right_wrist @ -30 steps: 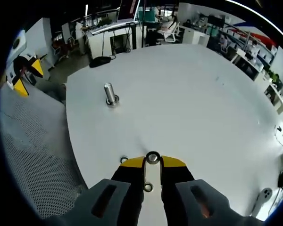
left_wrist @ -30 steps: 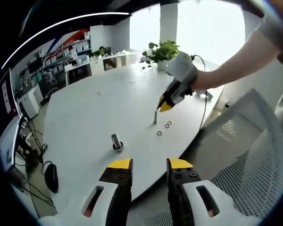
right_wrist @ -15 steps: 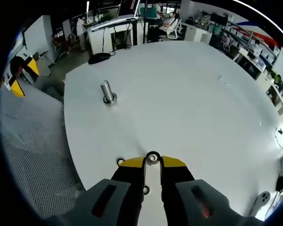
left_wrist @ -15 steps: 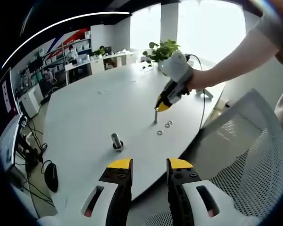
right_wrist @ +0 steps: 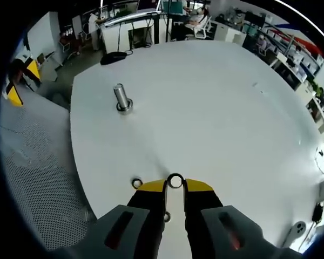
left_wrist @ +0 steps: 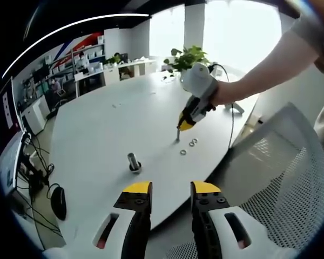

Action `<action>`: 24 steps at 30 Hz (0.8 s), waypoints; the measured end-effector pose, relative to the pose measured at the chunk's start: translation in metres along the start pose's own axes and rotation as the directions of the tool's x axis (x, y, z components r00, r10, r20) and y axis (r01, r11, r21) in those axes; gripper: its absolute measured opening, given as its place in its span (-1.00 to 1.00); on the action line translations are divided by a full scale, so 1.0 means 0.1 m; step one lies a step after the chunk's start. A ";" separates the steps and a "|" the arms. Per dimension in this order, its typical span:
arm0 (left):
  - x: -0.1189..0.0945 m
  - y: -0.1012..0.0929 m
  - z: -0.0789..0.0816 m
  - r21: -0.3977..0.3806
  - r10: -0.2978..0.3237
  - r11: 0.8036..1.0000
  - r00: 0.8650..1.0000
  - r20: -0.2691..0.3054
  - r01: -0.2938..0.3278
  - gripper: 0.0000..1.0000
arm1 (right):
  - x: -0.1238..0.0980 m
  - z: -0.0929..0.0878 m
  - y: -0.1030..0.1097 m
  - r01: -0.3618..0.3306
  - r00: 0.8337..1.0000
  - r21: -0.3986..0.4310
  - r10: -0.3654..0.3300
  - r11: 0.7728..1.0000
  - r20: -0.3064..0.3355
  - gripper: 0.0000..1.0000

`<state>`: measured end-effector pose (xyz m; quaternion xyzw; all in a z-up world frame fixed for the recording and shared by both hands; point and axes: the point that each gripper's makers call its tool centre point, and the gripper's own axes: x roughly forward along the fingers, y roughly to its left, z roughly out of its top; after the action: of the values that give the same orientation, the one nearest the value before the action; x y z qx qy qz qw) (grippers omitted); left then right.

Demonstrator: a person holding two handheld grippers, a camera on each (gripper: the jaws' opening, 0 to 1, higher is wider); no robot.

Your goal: Place the washer onto the threaded stud by aligning its center hole with the stud, sliding it down to the base, and recovering from edge contact or off-axis alignment until the washer reaches the visible bottom stop.

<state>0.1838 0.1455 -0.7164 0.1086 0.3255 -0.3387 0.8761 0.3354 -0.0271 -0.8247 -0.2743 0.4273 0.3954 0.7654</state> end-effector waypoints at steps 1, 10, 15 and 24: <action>0.00 0.00 0.00 -0.001 0.000 1.000 1.000 0.000 0.000 -0.48 | 0.00 -0.01 0.01 0.000 1.000 -0.002 0.000 1.000 -0.008 -0.73; 0.00 0.01 -0.01 -0.005 0.003 1.000 1.000 -0.001 -0.003 -0.48 | 0.05 -0.05 0.00 -0.001 1.000 0.014 0.001 1.000 -0.015 -0.72; 0.01 0.01 -0.01 -0.004 0.001 1.000 1.000 -0.004 -0.001 -0.49 | 0.08 -0.10 0.00 0.001 0.999 0.004 -0.001 1.000 -0.033 -0.73; 0.01 0.00 -0.01 -0.003 -0.001 1.000 1.000 -0.003 0.001 -0.49 | 0.12 -0.15 0.01 -0.008 0.999 0.035 0.009 0.999 -0.040 -0.79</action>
<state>0.1839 0.1459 -0.7175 0.1078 0.3273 -0.3385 0.8756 0.3321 -0.0336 -0.8428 -0.2669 0.4506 0.3855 0.7596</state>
